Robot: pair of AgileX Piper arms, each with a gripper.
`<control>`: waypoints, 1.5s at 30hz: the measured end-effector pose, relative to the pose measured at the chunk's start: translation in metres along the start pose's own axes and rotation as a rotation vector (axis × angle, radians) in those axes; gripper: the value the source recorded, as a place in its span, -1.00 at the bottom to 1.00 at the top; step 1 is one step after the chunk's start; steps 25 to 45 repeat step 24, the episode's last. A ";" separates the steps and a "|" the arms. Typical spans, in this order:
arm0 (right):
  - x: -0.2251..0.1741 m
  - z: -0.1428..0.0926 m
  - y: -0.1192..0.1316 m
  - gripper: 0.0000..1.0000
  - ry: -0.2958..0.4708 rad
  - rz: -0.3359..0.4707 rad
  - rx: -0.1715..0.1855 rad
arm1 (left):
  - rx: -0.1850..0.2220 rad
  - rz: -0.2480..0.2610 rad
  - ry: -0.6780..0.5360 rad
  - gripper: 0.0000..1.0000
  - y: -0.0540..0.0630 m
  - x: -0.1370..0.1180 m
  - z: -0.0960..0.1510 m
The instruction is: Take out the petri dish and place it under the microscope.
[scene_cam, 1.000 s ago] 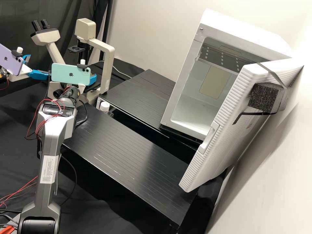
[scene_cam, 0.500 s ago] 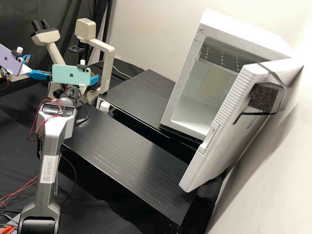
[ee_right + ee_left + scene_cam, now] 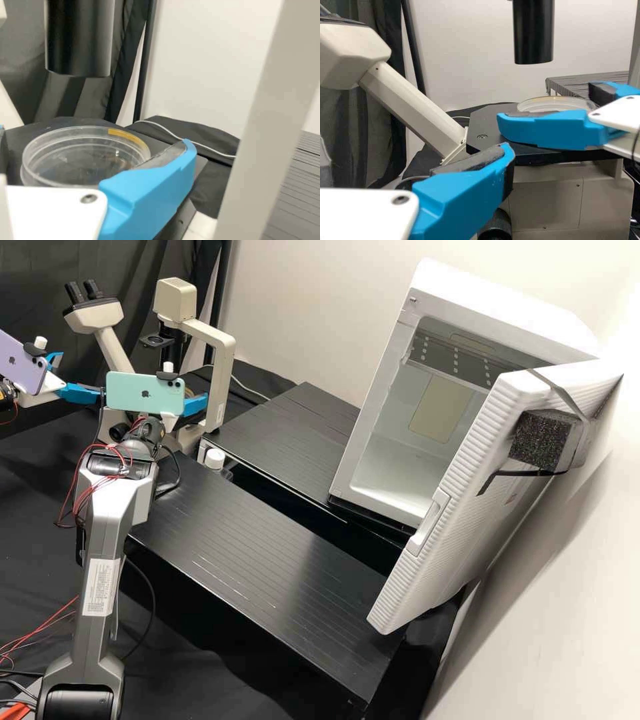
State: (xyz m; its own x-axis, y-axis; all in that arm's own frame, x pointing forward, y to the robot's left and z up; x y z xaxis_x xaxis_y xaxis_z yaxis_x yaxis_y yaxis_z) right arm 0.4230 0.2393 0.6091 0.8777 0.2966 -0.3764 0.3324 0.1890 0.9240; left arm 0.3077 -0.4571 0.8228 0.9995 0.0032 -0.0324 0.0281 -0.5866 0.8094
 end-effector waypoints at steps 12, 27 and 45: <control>-0.067 0.000 0.019 1.00 0.092 0.159 -0.017 | 0.000 0.000 0.000 1.00 0.000 0.000 0.000; -0.153 0.005 0.043 1.00 0.212 0.356 0.061 | 0.000 0.000 0.000 1.00 0.000 0.000 0.000; -0.153 0.005 0.043 1.00 0.212 0.356 0.061 | 0.000 0.000 0.000 1.00 0.000 0.000 0.000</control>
